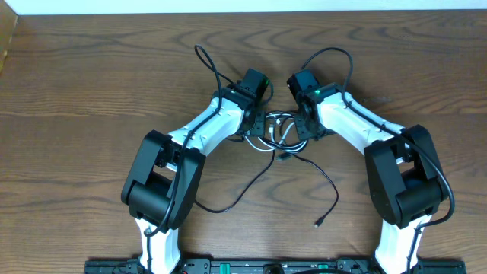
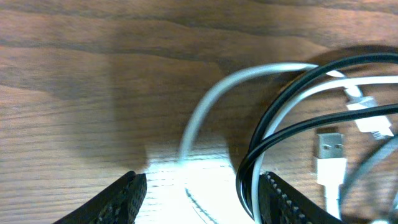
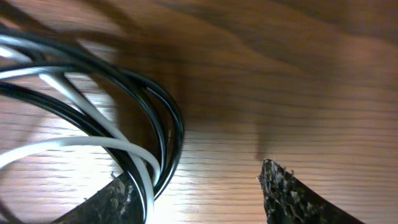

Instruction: Untangle cables

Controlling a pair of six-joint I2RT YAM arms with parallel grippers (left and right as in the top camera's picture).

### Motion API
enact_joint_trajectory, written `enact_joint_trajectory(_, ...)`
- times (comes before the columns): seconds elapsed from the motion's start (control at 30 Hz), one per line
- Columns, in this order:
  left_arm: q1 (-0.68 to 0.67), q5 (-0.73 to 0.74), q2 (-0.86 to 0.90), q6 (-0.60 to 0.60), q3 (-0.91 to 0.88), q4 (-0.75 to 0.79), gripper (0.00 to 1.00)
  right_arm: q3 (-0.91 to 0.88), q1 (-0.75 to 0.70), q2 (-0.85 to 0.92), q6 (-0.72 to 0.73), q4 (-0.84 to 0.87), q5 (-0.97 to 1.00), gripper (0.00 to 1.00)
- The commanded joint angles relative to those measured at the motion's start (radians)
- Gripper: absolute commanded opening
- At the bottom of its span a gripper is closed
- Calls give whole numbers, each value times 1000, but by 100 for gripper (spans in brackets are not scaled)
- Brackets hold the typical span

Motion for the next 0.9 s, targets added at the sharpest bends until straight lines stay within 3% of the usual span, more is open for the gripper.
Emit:
enact_joint_trajectory(0.0,5,-139,16,14,-14,-7,60,-45,-41,32,-47,-2,148,58)
enact_joint_trajectory(0.43,24,-303,19,51,-79,-37,60,-45,-99,32,-196,112,148,69)
enact_joint_trajectory(0.87,218,-305,19,72,-79,-117,60,-45,-142,32,-200,153,143,72)
